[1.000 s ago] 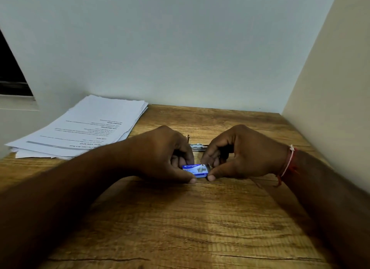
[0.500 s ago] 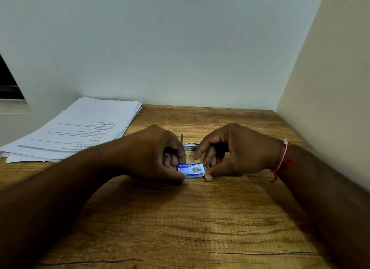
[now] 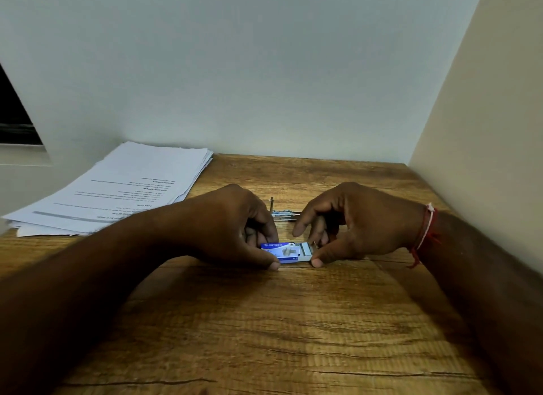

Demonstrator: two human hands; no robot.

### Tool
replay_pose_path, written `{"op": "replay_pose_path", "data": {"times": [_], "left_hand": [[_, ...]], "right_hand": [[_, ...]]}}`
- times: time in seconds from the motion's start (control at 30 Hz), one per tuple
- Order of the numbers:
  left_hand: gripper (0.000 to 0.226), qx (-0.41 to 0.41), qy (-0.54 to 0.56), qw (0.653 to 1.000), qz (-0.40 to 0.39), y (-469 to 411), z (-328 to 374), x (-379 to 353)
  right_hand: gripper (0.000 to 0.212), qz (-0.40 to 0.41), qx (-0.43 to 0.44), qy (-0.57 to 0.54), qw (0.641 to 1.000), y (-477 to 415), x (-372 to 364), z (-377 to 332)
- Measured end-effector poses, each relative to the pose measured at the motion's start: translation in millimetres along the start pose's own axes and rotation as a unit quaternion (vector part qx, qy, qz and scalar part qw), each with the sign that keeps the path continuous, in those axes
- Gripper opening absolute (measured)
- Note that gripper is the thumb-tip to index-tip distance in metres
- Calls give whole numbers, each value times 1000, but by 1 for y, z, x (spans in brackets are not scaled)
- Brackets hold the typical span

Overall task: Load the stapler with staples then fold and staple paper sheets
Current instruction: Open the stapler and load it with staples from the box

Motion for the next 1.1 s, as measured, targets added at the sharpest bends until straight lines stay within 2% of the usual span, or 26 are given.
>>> {"op": "replay_pose_path", "data": {"times": [0.33,0.57,1.1], "left_hand": [[30,-10,9,1000,10,2,-3,1],[29,-10,15,1000,9,1,-3,1],[30,9,18,1000,8,3,0,0]], "right_hand": [[46,-12,-5,26,1000,3,4,1],[16,24,40,58,997,-2,-3,-6],[15,47,-91,45,994,-3,-6,-15]]}}
Point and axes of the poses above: each hand's wrist, its own y-axis away from the middle knuckle, its own x-axis out of the back of the hand, z = x × y, the point moved 4 cm from there along -y, towards the middle knuckle, and after that the axes turned 3 degrees about x, right-handed, at the moved point
